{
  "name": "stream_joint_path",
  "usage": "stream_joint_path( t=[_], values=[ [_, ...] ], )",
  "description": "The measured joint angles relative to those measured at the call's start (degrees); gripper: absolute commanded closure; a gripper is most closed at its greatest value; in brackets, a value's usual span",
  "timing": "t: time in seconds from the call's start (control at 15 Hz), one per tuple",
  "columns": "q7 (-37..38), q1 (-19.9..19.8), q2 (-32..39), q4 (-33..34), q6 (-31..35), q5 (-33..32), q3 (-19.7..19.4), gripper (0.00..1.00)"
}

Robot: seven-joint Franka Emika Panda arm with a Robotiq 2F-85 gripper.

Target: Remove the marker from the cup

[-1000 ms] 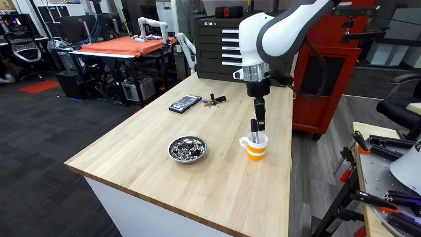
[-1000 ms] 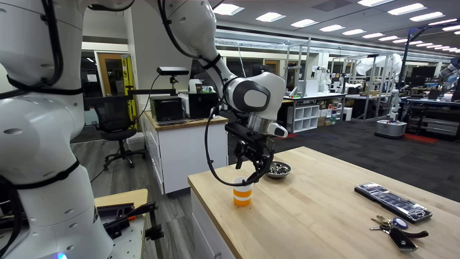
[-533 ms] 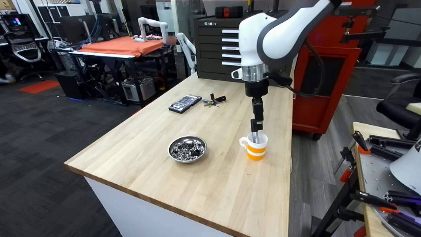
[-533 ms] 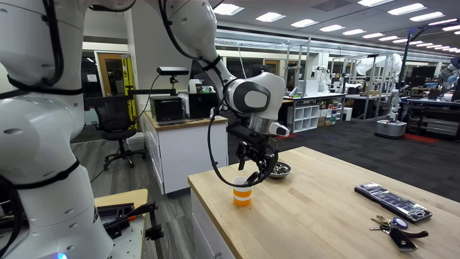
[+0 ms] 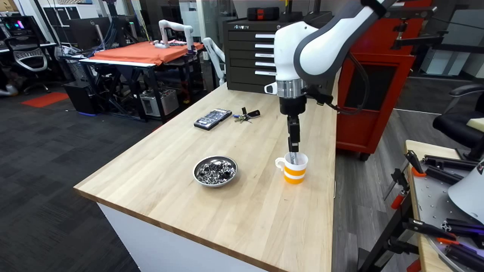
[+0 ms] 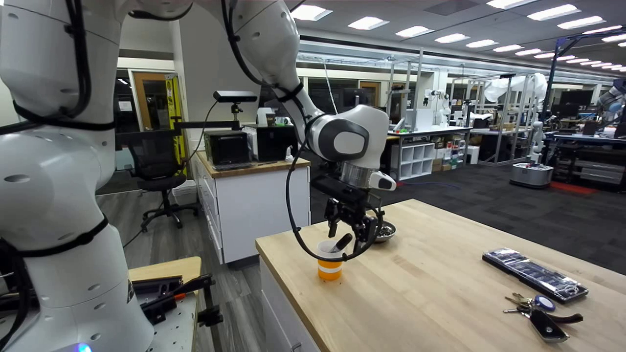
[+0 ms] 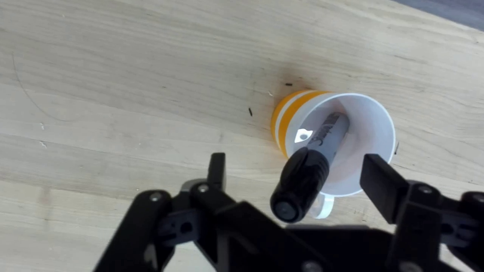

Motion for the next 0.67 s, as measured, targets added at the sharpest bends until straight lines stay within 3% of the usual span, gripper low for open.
stream_joint_path(
  t=[0.6, 0.67],
  values=[
    [0.0, -0.1, 0.0, 0.9, 0.2, 0.0, 0.0, 0.98],
    [0.0, -0.1, 0.0, 0.9, 0.2, 0.1, 0.0, 0.95]
  ],
)
